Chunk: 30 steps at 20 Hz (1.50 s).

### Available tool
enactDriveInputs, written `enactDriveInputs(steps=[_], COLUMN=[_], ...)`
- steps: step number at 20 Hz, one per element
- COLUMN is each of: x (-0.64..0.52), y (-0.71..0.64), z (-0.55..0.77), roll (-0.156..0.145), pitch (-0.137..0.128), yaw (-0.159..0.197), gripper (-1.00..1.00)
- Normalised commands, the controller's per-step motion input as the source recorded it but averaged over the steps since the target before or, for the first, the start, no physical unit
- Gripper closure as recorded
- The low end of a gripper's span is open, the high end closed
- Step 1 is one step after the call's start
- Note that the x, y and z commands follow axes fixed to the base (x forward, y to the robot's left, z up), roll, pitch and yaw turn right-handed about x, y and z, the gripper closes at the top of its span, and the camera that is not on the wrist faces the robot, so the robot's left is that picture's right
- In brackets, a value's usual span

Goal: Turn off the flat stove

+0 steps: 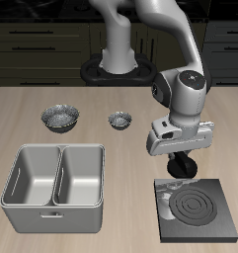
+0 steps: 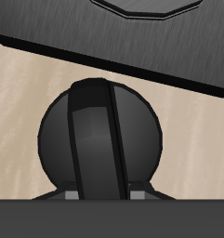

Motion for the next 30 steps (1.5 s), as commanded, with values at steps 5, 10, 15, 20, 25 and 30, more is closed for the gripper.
enactDriveInputs(steps=[5, 10, 15, 20, 25, 30], x=[0.01, -0.01, 0.02, 0.0, 0.01, -0.02], y=[-0.05, 0.0, 0.01, 0.0, -0.01, 0.06], z=[0.04, -0.01, -0.03, 0.01, 0.04, 0.03], roll=[-0.009, -0.006, -0.008, -0.005, 0.003, 0.008], pitch=[0.006, 0.017, 0.026, 0.02, 0.009, -0.001], yaw=[-0.07, -0.062, -0.086, -0.096, -0.074, -0.045], gripper=[1.0, 1.0, 1.0, 1.0, 1.0, 1.0])
